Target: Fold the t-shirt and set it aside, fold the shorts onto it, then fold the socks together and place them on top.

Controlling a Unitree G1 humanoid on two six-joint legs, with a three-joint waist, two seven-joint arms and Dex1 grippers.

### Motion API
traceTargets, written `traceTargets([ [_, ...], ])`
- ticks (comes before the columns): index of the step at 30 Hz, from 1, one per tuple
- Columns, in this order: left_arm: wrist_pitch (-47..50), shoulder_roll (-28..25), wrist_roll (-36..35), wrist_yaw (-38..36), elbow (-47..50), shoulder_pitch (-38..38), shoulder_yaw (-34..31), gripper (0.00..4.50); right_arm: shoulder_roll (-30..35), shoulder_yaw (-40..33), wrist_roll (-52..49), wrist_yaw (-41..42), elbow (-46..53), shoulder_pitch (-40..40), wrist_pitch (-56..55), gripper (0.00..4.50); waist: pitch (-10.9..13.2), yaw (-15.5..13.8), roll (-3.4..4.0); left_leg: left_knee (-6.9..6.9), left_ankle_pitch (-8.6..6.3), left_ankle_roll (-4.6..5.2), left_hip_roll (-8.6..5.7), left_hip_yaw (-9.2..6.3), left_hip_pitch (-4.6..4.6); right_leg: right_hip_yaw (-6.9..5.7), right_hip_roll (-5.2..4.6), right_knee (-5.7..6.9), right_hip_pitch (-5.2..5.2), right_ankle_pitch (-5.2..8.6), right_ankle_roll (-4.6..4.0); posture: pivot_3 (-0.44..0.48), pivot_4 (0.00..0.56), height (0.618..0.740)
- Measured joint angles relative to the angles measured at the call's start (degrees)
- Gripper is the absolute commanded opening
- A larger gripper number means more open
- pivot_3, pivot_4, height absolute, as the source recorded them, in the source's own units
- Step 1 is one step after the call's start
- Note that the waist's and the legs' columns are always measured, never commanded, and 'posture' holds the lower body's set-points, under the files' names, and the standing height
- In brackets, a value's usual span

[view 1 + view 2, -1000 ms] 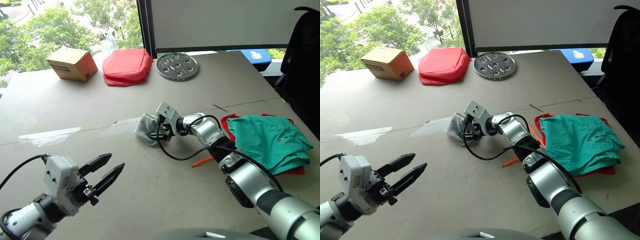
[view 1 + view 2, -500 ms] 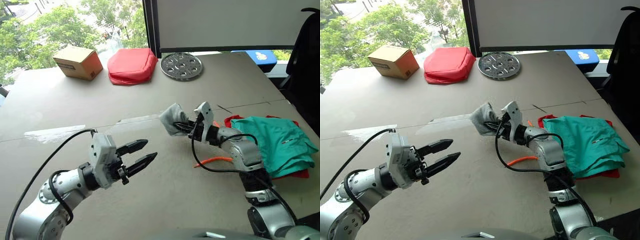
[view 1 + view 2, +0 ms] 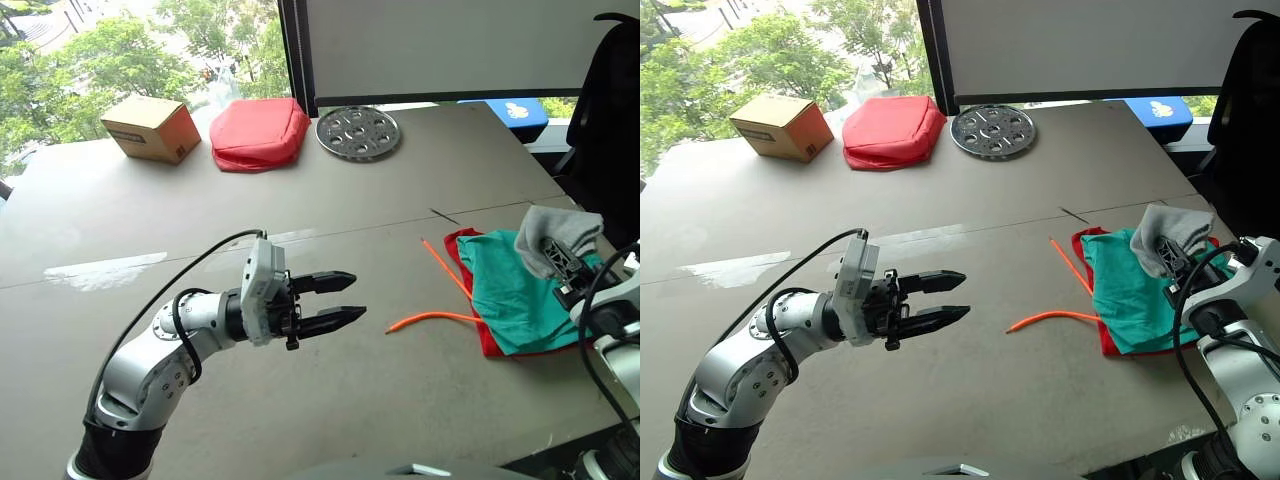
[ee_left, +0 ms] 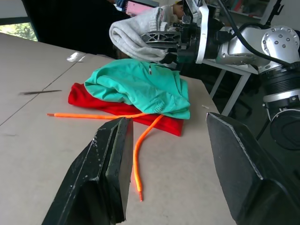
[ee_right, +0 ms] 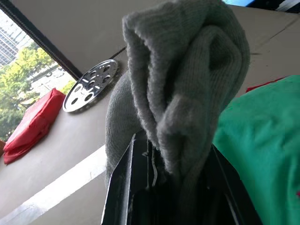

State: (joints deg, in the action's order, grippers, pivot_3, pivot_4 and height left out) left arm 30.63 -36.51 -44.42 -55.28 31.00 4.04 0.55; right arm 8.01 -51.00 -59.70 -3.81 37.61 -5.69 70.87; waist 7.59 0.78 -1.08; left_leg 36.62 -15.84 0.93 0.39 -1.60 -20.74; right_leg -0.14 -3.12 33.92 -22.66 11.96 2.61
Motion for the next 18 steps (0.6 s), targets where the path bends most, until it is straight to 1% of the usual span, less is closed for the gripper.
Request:
traceTargets([
  [1,0.0,0.0,0.0,-0.1,-0.1,0.2,0.0,2.69,1.2,-0.1,-0.1,-0.8,-2.7,1.3,0.5,1.31,0.0,-0.1,-0.03,0.00,-0.01,0.02,-0.01,-0.02,-0.05,-0.01,0.00,-0.01,0.00,-0.03,-0.07,0.000,0.150,0.740],
  [2,0.0,0.0,0.0,-0.1,-0.1,0.2,0.0,2.69,1.9,0.1,-0.2,-1.3,-4.6,2.1,1.0,1.76,-0.1,-0.2,-0.09,0.00,-0.07,0.12,-0.01,0.00,-0.05,0.01,-0.01,-0.03,0.01,-0.13,-0.23,0.000,0.150,0.740],
  [4,0.0,0.0,0.0,-0.1,-0.2,0.2,0.0,2.69,4.1,0.7,-0.3,-1.6,-9.2,3.9,2.0,2.69,-0.1,-0.3,-0.22,0.02,-0.12,0.21,-0.02,0.08,-0.09,0.10,-0.05,-0.08,0.01,-0.14,-0.23,0.000,0.150,0.740],
  [7,0.0,-0.3,0.0,-0.2,-0.1,0.2,0.0,2.69,8.4,0.8,-2.0,-2.2,-12.1,4.8,2.8,4.13,-0.1,-0.2,-0.11,0.07,-0.17,0.29,-0.02,0.22,-0.04,0.28,-0.07,-0.06,0.00,-0.13,-0.20,0.000,0.150,0.740],
  [8,0.0,-0.3,0.0,-0.2,-0.1,0.2,0.0,2.69,10.7,0.8,-2.8,-2.2,-11.5,6.0,3.2,4.39,-0.1,-0.4,-0.17,0.10,-0.17,0.30,-0.01,0.17,-0.06,0.24,-0.06,-0.07,0.01,-0.05,-0.07,0.000,0.150,0.740],
  [11,0.9,-0.4,-0.4,0.8,0.0,0.2,-0.1,2.69,15.2,-0.2,-6.1,-0.7,-7.3,12.6,3.7,4.39,-0.2,-1.0,-0.24,0.12,-0.18,0.32,0.03,0.09,-0.10,0.20,-0.06,-0.10,0.04,0.01,0.02,0.000,0.150,0.740],
  [12,1.4,-0.3,-0.4,1.6,0.0,0.1,-0.1,2.69,17.7,-0.9,-6.9,2.3,-4.1,17.7,3.0,4.39,-0.1,-1.6,-0.13,0.14,-0.21,0.35,0.03,0.09,-0.17,0.20,-0.07,-0.12,0.02,0.03,0.05,0.000,0.150,0.740],
  [13,1.6,-0.4,-0.1,2.5,0.1,-0.3,-0.2,2.69,20.8,-2.6,-7.0,6.9,0.0,24.4,1.4,4.39,-0.1,-1.9,-0.06,0.15,-0.22,0.38,0.01,0.08,-0.19,0.20,-0.11,-0.11,0.01,0.13,0.21,0.000,0.150,0.740],
  [15,1.8,-0.6,0.7,4.0,0.1,-1.1,-0.4,2.69,22.3,-7.1,-7.7,14.3,4.8,32.6,-2.8,4.39,-0.2,-1.7,-0.29,0.17,-0.25,0.41,0.10,0.12,-0.15,0.23,-0.05,-0.11,0.05,0.16,0.27,0.000,0.150,0.740],
  [16,2.0,-0.6,0.8,4.4,0.1,-1.1,-0.4,2.69,22.4,-8.3,-8.1,16.6,5.9,34.4,-4.5,4.39,-0.2,-1.5,-0.34,0.19,-0.25,0.40,0.16,0.15,-0.12,0.24,-0.02,-0.10,0.05,0.15,0.27,0.000,0.150,0.740],
  [18,2.6,0.7,0.9,7.0,0.0,-1.2,-0.6,2.69,22.6,-10.7,-7.9,24.2,9.3,38.0,-10.7,4.39,-0.1,-0.8,-0.38,0.27,-0.27,0.40,0.26,0.29,-0.10,0.35,-0.01,-0.09,0.11,0.16,0.30,0.000,0.150,0.740],
])
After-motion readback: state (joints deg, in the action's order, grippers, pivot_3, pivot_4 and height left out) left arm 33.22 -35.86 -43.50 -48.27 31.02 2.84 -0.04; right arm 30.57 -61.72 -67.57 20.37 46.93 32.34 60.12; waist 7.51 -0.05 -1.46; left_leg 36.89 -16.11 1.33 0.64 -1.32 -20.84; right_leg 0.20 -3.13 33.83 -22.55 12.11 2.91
